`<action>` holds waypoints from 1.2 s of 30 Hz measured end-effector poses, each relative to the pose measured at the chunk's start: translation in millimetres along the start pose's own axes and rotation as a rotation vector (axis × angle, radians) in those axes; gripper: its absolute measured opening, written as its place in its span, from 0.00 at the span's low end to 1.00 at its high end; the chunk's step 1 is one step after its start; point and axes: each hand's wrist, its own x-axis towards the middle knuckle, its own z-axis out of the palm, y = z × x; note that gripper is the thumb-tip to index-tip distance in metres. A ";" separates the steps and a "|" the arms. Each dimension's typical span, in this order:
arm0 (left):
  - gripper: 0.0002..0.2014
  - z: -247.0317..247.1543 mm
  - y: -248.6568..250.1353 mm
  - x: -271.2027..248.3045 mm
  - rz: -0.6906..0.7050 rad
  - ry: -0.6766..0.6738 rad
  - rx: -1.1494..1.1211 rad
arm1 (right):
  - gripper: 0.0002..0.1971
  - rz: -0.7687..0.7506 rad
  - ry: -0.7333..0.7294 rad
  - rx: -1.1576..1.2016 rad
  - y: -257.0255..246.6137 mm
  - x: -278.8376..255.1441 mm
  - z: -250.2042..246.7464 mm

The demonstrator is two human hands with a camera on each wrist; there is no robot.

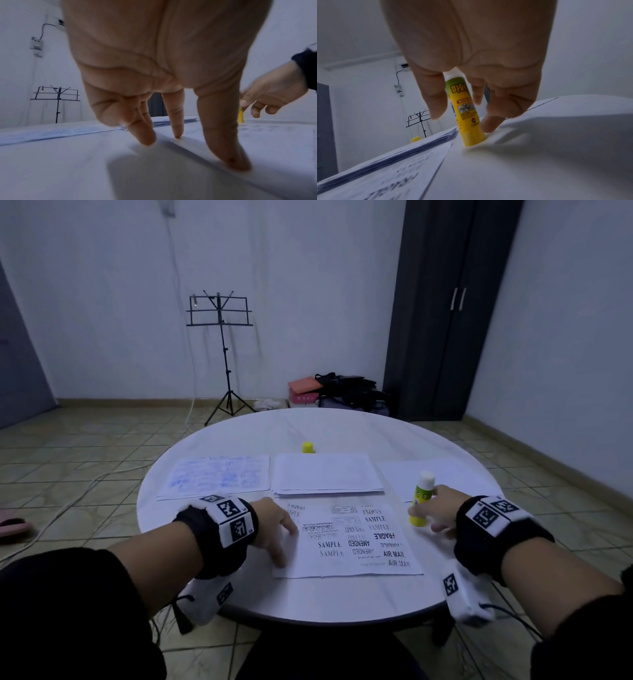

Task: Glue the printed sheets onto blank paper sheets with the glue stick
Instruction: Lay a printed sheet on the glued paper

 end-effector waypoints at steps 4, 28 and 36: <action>0.34 3.4 -6.2 5.8 0.045 0.002 0.063 | 0.09 -0.048 0.048 -0.201 -15.9 2.1 7.3; 0.28 5.6 -20.5 4.3 0.140 -0.042 0.132 | 0.15 -0.490 -0.007 -0.256 -155.5 -4.0 116.1; 0.36 1.2 -18.4 4.6 0.173 0.021 0.194 | 0.15 -0.349 0.109 -0.285 -107.7 7.9 65.3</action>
